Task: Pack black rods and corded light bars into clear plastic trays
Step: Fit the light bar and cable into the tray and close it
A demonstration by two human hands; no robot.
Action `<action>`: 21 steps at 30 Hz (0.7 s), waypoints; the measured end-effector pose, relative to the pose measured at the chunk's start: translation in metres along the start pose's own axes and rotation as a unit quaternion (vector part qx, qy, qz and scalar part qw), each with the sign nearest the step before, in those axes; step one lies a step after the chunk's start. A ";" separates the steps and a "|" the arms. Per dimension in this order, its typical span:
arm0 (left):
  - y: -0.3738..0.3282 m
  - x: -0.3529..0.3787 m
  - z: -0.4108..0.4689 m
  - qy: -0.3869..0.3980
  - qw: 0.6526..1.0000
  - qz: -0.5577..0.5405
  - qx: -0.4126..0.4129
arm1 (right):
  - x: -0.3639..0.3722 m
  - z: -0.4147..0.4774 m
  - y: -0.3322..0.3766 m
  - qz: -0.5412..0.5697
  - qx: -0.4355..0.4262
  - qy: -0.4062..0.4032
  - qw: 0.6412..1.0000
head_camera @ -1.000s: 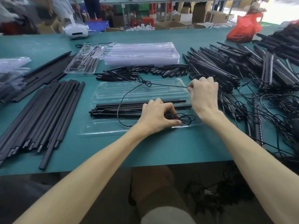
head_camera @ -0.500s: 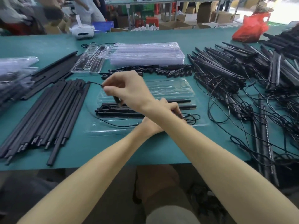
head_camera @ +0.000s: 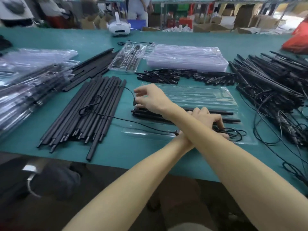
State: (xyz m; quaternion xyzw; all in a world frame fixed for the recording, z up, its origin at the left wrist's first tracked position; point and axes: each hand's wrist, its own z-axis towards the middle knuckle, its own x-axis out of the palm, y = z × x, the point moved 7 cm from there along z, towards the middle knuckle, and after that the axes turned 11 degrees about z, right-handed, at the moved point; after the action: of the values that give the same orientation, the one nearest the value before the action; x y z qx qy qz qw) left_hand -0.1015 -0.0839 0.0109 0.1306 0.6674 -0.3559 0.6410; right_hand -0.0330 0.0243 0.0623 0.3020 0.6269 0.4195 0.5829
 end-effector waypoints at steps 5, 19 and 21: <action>0.002 -0.002 -0.003 -0.017 1.000 -0.002 0.010 | 0.036 0.000 0.007 -0.147 -0.018 0.102 0.984; 0.001 -0.005 -0.008 -0.011 1.000 -0.012 0.000 | 0.058 0.003 0.007 -0.230 -0.070 0.173 0.955; 0.000 -0.004 -0.005 0.010 1.000 0.009 -0.009 | 0.054 0.005 0.005 -0.202 -0.070 0.161 0.963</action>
State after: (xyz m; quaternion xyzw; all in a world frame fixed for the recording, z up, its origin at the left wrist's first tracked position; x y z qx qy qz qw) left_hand -0.1049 -0.0791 0.0143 0.1347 0.6759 -0.3431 0.6383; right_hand -0.0360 0.0750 0.0412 0.0554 0.7295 0.3792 0.5666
